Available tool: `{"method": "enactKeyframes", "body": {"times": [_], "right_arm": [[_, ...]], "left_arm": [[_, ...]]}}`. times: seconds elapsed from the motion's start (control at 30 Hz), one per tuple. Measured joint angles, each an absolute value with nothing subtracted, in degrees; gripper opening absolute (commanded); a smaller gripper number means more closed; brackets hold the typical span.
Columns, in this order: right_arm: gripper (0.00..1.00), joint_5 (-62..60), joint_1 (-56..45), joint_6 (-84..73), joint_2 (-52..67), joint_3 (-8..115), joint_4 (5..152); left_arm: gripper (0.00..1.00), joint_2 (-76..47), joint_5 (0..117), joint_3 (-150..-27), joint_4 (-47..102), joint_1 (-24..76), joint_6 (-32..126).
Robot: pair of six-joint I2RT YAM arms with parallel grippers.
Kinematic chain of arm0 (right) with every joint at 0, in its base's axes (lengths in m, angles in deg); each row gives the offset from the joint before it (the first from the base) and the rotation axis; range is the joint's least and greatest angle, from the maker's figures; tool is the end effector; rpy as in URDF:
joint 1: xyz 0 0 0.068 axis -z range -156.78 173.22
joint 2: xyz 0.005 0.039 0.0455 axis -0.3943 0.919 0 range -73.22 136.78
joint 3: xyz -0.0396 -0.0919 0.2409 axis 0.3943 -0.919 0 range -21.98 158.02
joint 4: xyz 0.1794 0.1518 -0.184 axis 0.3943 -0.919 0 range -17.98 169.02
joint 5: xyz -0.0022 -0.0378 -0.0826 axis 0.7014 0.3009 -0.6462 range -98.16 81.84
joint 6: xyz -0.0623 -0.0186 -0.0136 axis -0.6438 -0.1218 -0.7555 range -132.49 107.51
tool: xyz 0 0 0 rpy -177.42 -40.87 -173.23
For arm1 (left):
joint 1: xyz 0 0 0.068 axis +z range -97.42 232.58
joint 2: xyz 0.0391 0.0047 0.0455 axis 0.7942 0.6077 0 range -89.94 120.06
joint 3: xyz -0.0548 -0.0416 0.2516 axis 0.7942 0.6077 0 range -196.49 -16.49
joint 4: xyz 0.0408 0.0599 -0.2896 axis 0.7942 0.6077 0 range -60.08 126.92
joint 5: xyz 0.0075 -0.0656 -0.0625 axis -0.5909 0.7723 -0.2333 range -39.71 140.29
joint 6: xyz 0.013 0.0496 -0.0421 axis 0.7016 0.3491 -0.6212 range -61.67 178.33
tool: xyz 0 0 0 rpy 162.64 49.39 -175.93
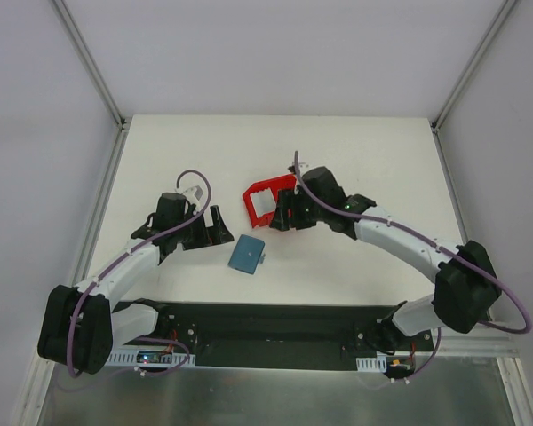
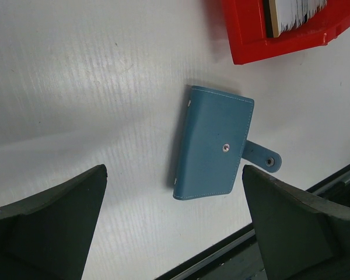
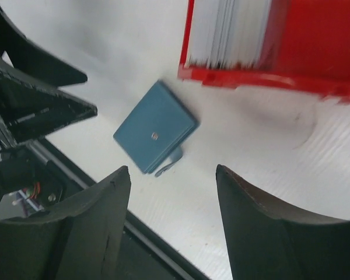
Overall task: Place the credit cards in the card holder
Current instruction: Open the card holder at the center of the board.
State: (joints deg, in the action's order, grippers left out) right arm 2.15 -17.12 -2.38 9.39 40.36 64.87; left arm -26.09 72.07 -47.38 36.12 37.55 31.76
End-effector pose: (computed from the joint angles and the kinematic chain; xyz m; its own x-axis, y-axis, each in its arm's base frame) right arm 0.2826 0.2523 0.2498 -0.5557 -0.2453 -0.7944 -0.6621 0.7084 0.2445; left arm 0.2611 -0.0903 0.1576 -0.7774 -0.2213 -0.5888 0.1911 0.8087 -0.5563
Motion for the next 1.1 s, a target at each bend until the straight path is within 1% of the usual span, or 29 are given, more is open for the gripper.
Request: {"method": "enactKeyframes", "body": {"times": [0.17,0.47,0.63,0.77,0.83,0.87,0.9,1.0,1.1], "right_arm": [[0.63,2.2,-23.1,7.5,11.7,35.3,67.2],[0.62,0.3,-27.8,16.7,22.0,36.7,68.9],[0.59,-1.2,-28.9,18.6,23.8,37.5,68.0],[0.48,-1.9,-29.6,19.3,24.3,37.9,67.2],[0.35,-2.0,-29.9,19.7,24.9,37.9,66.8],[0.32,-2.0,-29.9,19.9,25.2,37.9,66.4],[0.31,-2.0,-29.9,19.8,25.4,37.9,66.2],[0.22,-2.5,-29.9,20.2,25.7,37.9,65.5],[0.09,-3.1,-29.9,20.0,25.7,37.9,65.3]], "left_arm": [[0.99,-26.1,71.7,-46.7,35.7,37.6,31.7],[0.99,-27.3,71.0,-46.3,35.5,37.5,31.7],[0.98,-27.3,71.1,-46.3,35.3,37.6,31.8],[0.98,-27.3,71.1,-46.3,35.2,37.6,31.8],[0.98,-27.3,71.2,-46.3,35.2,37.6,31.8],[0.98,-27.3,71.3,-46.3,35.2,37.6,31.8],[0.98,-27.3,71.3,-46.3,35.2,37.6,31.8],[0.97,-27.3,71.7,-46.3,35.2,37.5,31.9],[0.94,-27.3,72.6,-46.3,35.1,37.1,32.2]]}}
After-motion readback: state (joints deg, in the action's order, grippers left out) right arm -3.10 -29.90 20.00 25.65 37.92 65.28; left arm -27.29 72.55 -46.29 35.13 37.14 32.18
